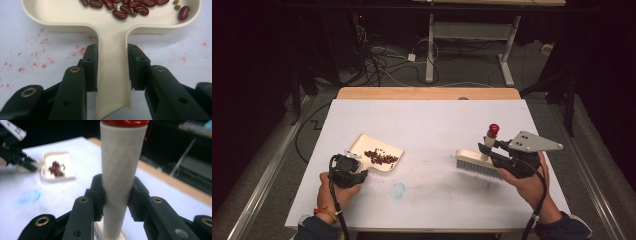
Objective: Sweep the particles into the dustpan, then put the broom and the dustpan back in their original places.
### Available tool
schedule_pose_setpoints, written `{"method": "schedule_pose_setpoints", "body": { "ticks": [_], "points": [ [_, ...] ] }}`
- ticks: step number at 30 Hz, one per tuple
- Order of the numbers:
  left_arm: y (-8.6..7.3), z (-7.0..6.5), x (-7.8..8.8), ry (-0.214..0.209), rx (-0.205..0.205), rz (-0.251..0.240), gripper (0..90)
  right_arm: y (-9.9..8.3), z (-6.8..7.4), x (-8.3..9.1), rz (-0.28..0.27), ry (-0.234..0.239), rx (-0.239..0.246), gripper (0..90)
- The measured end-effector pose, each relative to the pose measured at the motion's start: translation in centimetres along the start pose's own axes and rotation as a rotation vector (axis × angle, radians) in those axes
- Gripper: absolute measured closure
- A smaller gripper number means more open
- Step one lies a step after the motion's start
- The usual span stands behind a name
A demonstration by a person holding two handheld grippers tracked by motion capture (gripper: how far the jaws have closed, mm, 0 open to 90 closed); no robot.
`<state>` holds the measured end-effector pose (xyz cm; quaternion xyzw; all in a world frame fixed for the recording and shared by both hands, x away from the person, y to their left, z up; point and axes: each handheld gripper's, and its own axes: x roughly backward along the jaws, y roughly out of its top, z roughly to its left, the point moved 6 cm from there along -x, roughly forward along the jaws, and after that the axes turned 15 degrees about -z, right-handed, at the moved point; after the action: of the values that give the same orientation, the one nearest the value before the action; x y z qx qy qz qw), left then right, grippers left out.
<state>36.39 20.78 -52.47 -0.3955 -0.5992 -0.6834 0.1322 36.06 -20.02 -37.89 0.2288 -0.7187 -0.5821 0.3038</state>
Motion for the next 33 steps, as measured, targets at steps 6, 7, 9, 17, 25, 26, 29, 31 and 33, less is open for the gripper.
{"method": "schedule_pose_setpoints", "body": {
  "ticks": [6,7,9,17,25,26,29,31,33],
  "points": [
    [0.0,0.4,0.0,0.031,0.041,-0.006,62.7,-0.6,-1.7,3.0,0.071,0.016,-0.05,69.9],
    [0.0,0.3,-0.1,0.035,0.053,-0.004,62.6,-0.7,-1.9,3.3,0.077,0.028,-0.059,69.9],
    [0.0,-0.4,-0.3,0.033,0.06,-0.007,62.4,-1.2,-2.2,3.5,0.127,0.06,-0.074,69.9],
    [0.3,-3.0,-0.1,-0.024,0.008,-0.022,49.0,-2.1,-3.6,1.3,0.164,0.066,-0.106,69.7],
    [0.3,-2.1,0.5,-0.048,0.006,-0.076,47.1,-2.6,-5.4,-1.7,0.164,0.012,-0.124,67.3],
    [0.3,-2.1,0.7,-0.047,0.002,-0.086,47.1,-2.7,-5.6,-2.0,0.17,0.005,-0.123,67.1],
    [0.4,-2.2,1.0,-0.06,-0.012,-0.104,46.3,-3.0,-6.1,-3.0,0.172,-0.009,-0.137,66.6],
    [0.6,-2.2,1.4,-0.066,-0.035,-0.132,45.3,-3.3,-6.5,-3.6,0.178,-0.023,-0.143,65.9],
    [0.8,-2.2,1.9,-0.066,-0.064,-0.163,44.2,-3.5,-6.8,-3.9,0.186,-0.041,-0.136,65.3]
  ]
}}
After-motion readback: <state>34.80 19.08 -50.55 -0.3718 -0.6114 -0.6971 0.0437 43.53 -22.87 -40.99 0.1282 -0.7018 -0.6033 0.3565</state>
